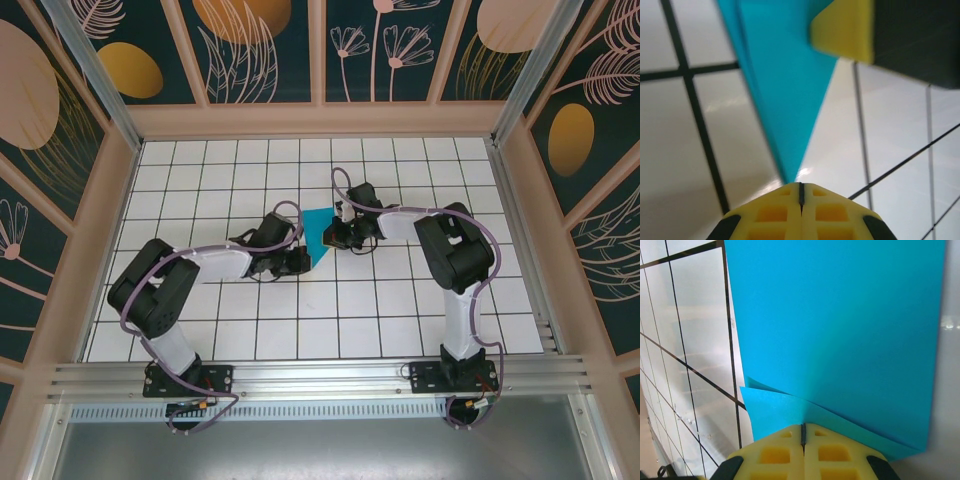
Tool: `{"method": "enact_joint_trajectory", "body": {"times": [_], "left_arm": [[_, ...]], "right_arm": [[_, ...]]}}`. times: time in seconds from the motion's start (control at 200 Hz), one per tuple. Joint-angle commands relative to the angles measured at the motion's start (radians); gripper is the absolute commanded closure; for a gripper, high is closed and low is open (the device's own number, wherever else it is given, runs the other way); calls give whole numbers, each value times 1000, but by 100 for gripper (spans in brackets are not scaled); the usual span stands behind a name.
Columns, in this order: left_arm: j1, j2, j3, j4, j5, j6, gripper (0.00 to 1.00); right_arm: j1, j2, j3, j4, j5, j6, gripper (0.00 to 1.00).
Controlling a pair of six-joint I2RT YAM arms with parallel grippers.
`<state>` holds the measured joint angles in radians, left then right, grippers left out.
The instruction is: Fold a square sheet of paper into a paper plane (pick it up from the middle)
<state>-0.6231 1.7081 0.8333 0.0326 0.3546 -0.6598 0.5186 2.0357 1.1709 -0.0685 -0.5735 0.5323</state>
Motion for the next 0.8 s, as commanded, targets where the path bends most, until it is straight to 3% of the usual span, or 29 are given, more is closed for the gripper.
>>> {"method": "enact_joint_trajectory", "body": {"times": [0.0, 0.36, 0.796], "left_arm": [[-4, -14, 61, 72, -24, -22, 100], [-5, 170, 133, 70, 33, -16, 100], [-16, 164, 40, -45, 48, 65, 100]], "right_arm": [[4, 86, -25, -73, 97, 8, 100], [4, 90, -29, -73, 91, 8, 100], [4, 82, -50, -81, 107, 11, 100]]}}
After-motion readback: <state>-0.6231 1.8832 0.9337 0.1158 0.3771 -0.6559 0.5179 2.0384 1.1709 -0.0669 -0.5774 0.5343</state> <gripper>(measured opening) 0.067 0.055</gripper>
